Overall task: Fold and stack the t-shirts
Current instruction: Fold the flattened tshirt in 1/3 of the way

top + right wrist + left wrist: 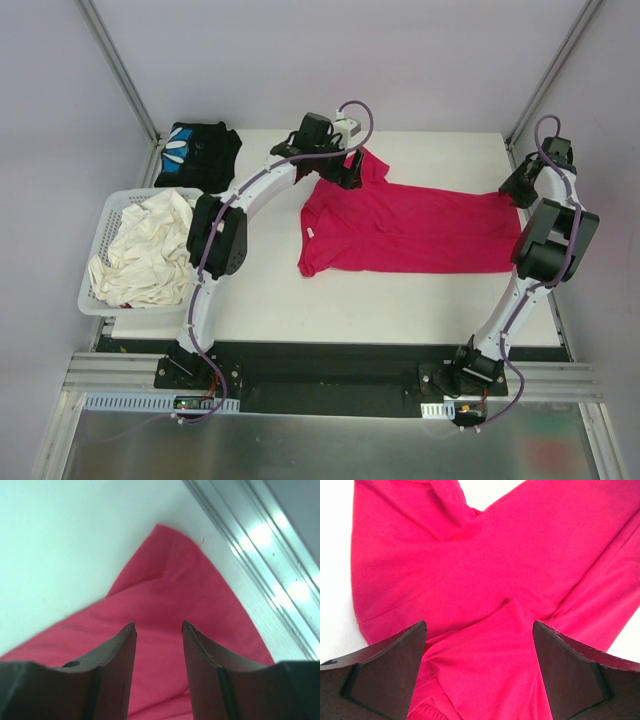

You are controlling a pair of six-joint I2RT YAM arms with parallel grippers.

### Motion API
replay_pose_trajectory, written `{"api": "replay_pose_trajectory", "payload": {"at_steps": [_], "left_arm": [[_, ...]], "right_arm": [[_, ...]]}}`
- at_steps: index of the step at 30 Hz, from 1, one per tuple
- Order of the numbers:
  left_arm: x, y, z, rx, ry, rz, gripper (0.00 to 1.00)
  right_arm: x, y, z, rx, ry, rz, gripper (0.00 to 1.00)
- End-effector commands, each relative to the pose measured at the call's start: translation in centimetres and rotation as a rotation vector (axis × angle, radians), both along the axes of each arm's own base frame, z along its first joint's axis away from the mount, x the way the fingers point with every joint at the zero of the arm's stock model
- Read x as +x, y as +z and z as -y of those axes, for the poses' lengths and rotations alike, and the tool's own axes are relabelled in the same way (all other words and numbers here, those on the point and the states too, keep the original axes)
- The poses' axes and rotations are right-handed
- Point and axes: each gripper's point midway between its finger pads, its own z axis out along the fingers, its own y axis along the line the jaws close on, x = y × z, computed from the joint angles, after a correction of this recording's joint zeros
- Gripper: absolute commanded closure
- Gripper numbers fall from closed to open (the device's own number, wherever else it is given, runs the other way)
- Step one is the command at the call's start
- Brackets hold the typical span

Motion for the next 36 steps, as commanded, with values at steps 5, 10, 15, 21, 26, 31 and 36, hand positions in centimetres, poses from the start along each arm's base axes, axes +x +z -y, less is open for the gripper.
{"api": "replay_pose_trajectory", "payload": {"at_steps": [5,10,15,21,26,31,36], "left_arm": [[2.8,2.2,-0.9,0.045,0.076,0.137,0.14],[5.0,2.9,-0.4,0.049,0.094,0.200,0.13],[5.4,3.8,0.1,0.022,0.095,0.208,0.13],[5.5,5.3,0.0,0.005,0.110,0.232,0.13],[5.9,6.6,0.2,-0.016,0.115,0.258,0.13],[6.0,6.0,0.5,-0.021,0.112,0.246,0.13],[6.2,5.8,0.5,-0.019,0.122,0.242,0.13]], "right_arm": [[2.8,1.4,2.7,-0.138,0.012,0.124,0.55],[3.4,1.6,4.2,-0.190,0.023,0.095,0.55],[4.6,1.6,5.4,-0.179,0.038,0.058,0.55],[3.3,-0.5,6.2,-0.100,0.010,0.009,0.55],[2.3,-1.6,7.0,-0.069,-0.006,-0.031,0.55],[1.8,-2.2,7.5,-0.073,-0.012,-0.056,0.55],[1.2,-2.6,7.0,-0.049,0.008,-0.094,0.55]]}}
